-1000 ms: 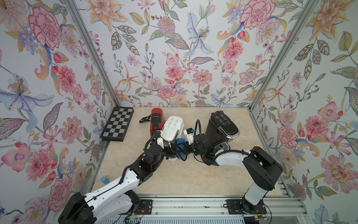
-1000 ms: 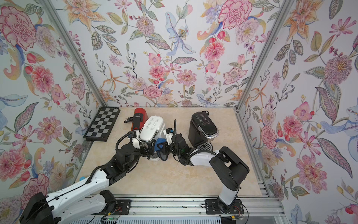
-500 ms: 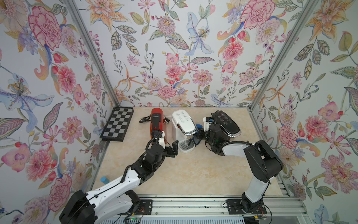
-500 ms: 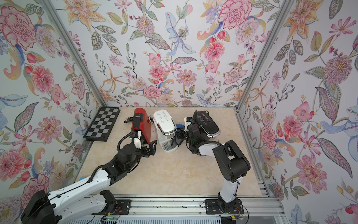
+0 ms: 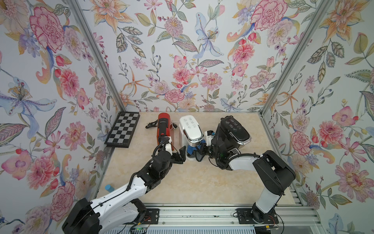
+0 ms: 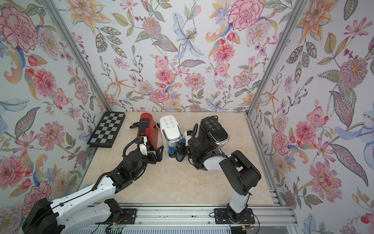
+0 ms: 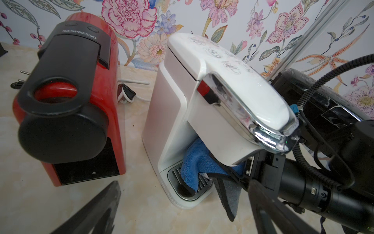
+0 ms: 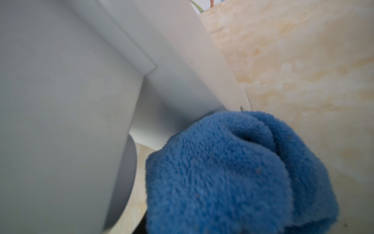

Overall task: Wipe the surface of a coffee machine
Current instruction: Adjust the coffee machine at the center of the board.

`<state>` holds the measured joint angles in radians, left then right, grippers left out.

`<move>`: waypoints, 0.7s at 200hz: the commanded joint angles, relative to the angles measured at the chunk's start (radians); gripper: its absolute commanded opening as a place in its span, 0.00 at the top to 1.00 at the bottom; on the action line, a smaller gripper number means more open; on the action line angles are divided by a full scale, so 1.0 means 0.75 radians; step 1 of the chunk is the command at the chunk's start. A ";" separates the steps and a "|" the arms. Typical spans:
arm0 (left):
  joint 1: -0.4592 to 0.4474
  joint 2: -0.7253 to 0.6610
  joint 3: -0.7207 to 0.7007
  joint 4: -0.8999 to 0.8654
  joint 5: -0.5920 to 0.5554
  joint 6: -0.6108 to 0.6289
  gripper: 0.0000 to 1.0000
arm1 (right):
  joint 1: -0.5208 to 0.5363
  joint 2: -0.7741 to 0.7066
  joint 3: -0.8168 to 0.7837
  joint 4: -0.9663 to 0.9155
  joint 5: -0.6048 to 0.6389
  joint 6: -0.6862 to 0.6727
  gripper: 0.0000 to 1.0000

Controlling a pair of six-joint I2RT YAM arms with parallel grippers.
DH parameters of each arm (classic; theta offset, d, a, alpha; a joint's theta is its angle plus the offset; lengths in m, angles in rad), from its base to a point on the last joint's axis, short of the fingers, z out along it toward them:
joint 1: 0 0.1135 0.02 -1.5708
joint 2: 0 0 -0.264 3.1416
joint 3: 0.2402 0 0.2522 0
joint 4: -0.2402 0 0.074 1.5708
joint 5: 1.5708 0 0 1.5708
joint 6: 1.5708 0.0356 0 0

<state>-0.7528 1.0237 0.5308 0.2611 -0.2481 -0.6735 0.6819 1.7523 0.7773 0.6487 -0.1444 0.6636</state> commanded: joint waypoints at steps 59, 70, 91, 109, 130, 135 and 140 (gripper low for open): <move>0.071 0.083 -0.076 0.135 0.042 -0.044 0.01 | 0.186 -0.045 -0.241 0.198 0.174 0.008 0.74; 0.088 0.081 -0.096 0.167 0.063 -0.060 0.01 | 0.221 -0.022 -0.221 0.227 0.202 -0.016 0.74; 0.098 0.071 -0.106 0.164 0.077 -0.065 0.01 | 0.254 0.025 -0.191 0.322 0.265 -0.070 0.74; 0.100 0.046 -0.120 0.145 0.074 -0.065 0.01 | 0.255 0.047 -0.164 0.396 0.288 -0.102 0.74; 0.104 -0.001 -0.147 0.127 0.057 -0.072 0.01 | 0.275 0.028 -0.135 0.466 0.313 -0.163 0.75; 0.102 -0.014 -0.156 0.126 0.050 -0.075 0.01 | 0.287 0.020 -0.129 0.484 0.323 -0.185 0.75; 0.103 -0.024 -0.163 0.125 0.046 -0.077 0.01 | 0.299 0.014 -0.123 0.505 0.340 -0.208 0.75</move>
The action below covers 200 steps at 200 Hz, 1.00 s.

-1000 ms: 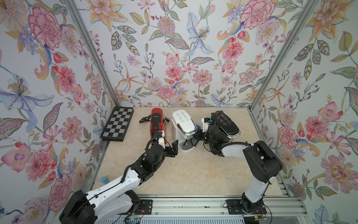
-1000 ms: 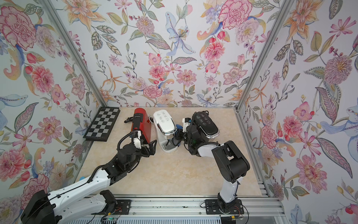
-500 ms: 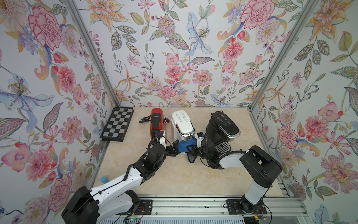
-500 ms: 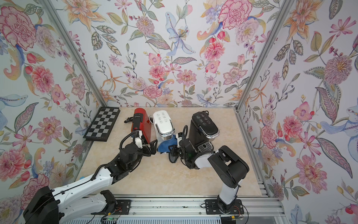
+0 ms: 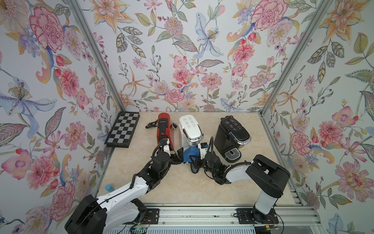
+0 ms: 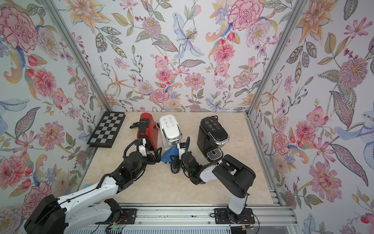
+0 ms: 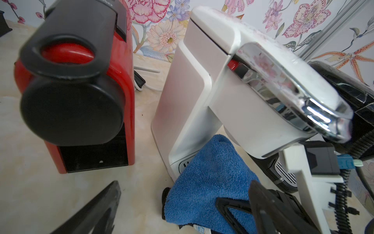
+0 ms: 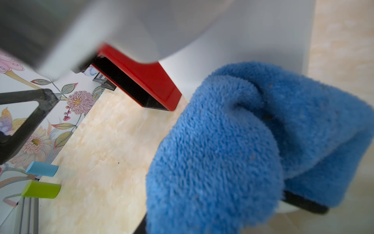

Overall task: Wipe the surface of a coffee machine
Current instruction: Adjust the coffee machine at the center of the board.

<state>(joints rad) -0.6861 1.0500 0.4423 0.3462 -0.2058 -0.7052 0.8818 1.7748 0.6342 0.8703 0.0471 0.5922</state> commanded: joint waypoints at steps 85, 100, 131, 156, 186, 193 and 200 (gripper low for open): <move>0.028 -0.091 -0.083 0.007 -0.009 -0.047 0.01 | 0.185 0.036 0.111 0.366 0.274 -0.434 0.75; 0.028 -0.075 -0.076 0.011 0.007 -0.044 0.01 | 0.169 0.093 0.190 0.256 0.294 -0.476 0.75; 0.031 -0.093 -0.073 -0.012 0.002 -0.038 0.01 | 0.087 0.157 0.250 0.139 0.297 -0.483 0.75; 0.033 -0.121 -0.092 -0.012 -0.015 -0.046 0.01 | 0.050 0.189 0.289 0.002 0.272 -0.493 0.74; 0.036 -0.128 -0.094 -0.027 -0.011 -0.049 0.01 | 0.064 0.179 0.223 -0.049 0.313 -0.495 0.74; 0.036 -0.128 -0.094 -0.028 -0.013 -0.048 0.01 | 0.068 0.169 0.195 -0.052 0.321 -0.490 0.74; 0.035 -0.130 -0.094 -0.031 -0.014 -0.048 0.01 | 0.068 0.157 0.166 -0.054 0.333 -0.478 0.74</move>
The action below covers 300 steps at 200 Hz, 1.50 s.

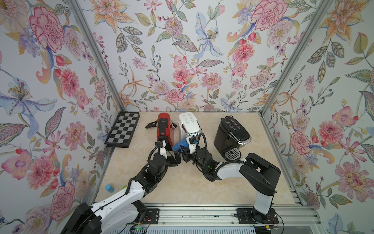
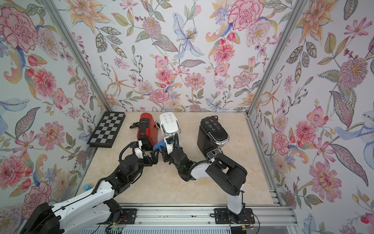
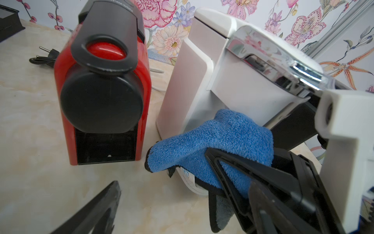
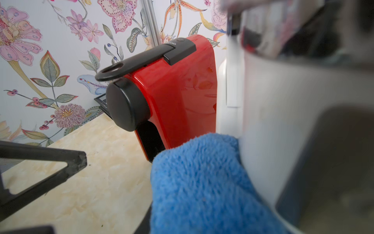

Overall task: Wipe the surface of a coffee machine
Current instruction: Adjust the coffee machine at the center of the board, then wipe the dirt from the surface of the coffee machine.

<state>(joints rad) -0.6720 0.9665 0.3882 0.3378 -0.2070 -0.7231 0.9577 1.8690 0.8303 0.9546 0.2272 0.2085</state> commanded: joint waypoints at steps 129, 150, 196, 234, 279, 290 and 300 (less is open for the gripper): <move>0.021 0.053 -0.020 0.110 0.100 -0.025 0.01 | -0.161 -0.250 -0.355 -0.111 0.014 0.119 0.74; 0.017 0.100 -0.007 0.162 0.184 -0.007 0.01 | -0.115 -0.365 -0.380 -0.154 -0.025 0.128 0.74; 0.012 0.165 0.017 0.186 0.190 -0.007 0.01 | -0.033 -0.657 -0.355 -0.356 -0.009 0.081 0.73; 0.015 0.161 0.009 0.165 0.123 -0.046 0.01 | 0.011 -0.748 -0.126 -0.598 0.039 -0.091 0.72; 0.014 0.144 -0.002 0.142 0.113 -0.061 0.01 | -0.093 -0.573 0.205 -0.810 -0.053 -0.164 0.72; 0.015 0.143 -0.002 0.132 0.099 -0.066 0.01 | -0.132 -0.510 0.255 -0.845 -0.094 -0.123 0.73; 0.014 0.143 -0.004 0.121 0.090 -0.068 0.01 | -0.147 -0.460 0.271 -0.838 -0.125 -0.099 0.73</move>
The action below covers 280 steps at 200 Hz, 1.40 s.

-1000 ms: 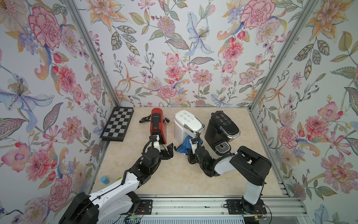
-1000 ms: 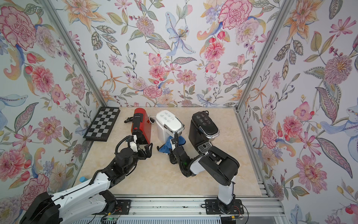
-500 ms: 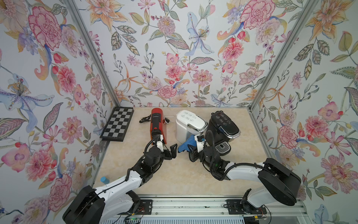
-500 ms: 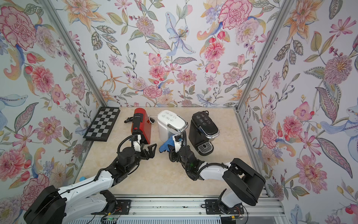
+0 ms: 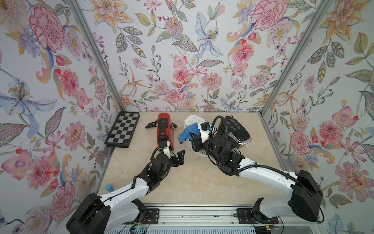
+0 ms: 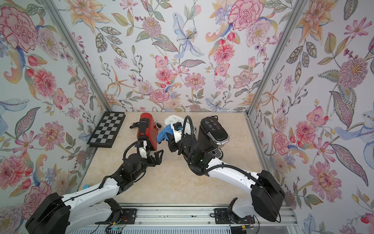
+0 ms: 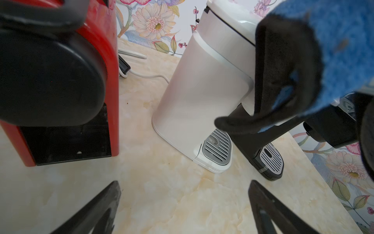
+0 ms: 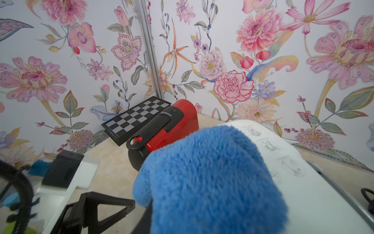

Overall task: Wipe the surface of a coffee machine
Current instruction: Wipe the dirt from the surface of the coffee machine.

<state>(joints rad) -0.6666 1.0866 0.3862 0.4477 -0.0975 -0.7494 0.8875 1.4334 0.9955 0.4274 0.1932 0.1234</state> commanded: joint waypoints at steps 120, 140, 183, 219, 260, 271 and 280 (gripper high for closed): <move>0.021 0.003 -0.040 -0.018 -0.064 -0.025 0.01 | -0.047 0.592 0.164 -0.355 0.046 0.114 0.74; 0.023 -0.008 -0.053 -0.014 -0.061 -0.022 0.01 | -0.026 0.625 0.173 -0.389 0.140 0.087 0.74; 0.030 -0.023 -0.081 0.008 -0.064 -0.031 0.01 | 0.033 0.686 0.239 -0.448 0.251 0.004 0.74; 0.035 -0.033 -0.100 0.009 -0.062 -0.034 0.01 | 0.065 0.655 0.330 -0.453 0.276 -0.046 0.74; 0.034 -0.045 -0.130 0.028 -0.059 -0.050 0.01 | 0.058 0.659 0.525 -0.492 0.266 -0.104 0.73; 0.034 -0.045 -0.136 0.029 -0.056 -0.052 0.01 | 0.052 0.674 0.579 -0.504 0.266 -0.122 0.73; 0.034 -0.049 -0.141 0.032 -0.054 -0.054 0.01 | 0.047 0.689 0.626 -0.520 0.261 -0.133 0.73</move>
<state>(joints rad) -0.6525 1.0645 0.3035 0.4507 -0.1192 -0.7666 0.9337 1.9423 1.3754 0.0624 0.3641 0.0731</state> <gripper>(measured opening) 0.989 0.272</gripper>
